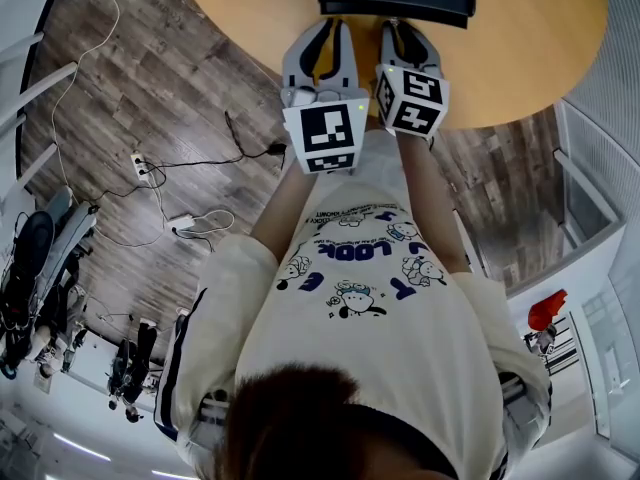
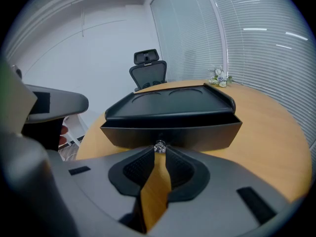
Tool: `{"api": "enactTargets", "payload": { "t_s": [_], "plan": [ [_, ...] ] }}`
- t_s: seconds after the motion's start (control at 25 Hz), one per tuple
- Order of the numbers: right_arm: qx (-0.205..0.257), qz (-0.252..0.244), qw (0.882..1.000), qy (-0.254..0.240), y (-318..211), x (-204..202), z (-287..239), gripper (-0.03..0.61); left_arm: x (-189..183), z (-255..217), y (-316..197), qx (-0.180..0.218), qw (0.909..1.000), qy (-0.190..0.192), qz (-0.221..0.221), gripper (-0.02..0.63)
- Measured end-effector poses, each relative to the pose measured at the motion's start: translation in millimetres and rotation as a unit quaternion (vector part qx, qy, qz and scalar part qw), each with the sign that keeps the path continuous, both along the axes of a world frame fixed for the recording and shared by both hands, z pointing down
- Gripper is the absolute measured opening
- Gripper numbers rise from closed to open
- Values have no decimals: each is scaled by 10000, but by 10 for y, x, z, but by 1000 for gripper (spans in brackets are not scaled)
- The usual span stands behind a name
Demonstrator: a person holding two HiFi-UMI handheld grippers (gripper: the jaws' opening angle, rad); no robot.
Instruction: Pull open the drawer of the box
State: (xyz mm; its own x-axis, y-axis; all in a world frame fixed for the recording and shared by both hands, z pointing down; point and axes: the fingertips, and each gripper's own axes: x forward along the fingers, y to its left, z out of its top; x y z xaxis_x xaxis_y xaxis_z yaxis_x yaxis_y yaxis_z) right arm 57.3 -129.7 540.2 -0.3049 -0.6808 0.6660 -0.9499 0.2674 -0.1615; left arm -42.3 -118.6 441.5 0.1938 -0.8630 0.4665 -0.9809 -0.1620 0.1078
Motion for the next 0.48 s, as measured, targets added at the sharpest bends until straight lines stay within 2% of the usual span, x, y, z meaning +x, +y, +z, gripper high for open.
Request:
{"api": "enactTargets", "payload": {
  "t_s": [0.48],
  "plan": [
    [-54, 28, 10000, 34, 139, -16, 16, 86, -71, -10, 12, 2, 9999, 14, 120, 38]
  ]
}}
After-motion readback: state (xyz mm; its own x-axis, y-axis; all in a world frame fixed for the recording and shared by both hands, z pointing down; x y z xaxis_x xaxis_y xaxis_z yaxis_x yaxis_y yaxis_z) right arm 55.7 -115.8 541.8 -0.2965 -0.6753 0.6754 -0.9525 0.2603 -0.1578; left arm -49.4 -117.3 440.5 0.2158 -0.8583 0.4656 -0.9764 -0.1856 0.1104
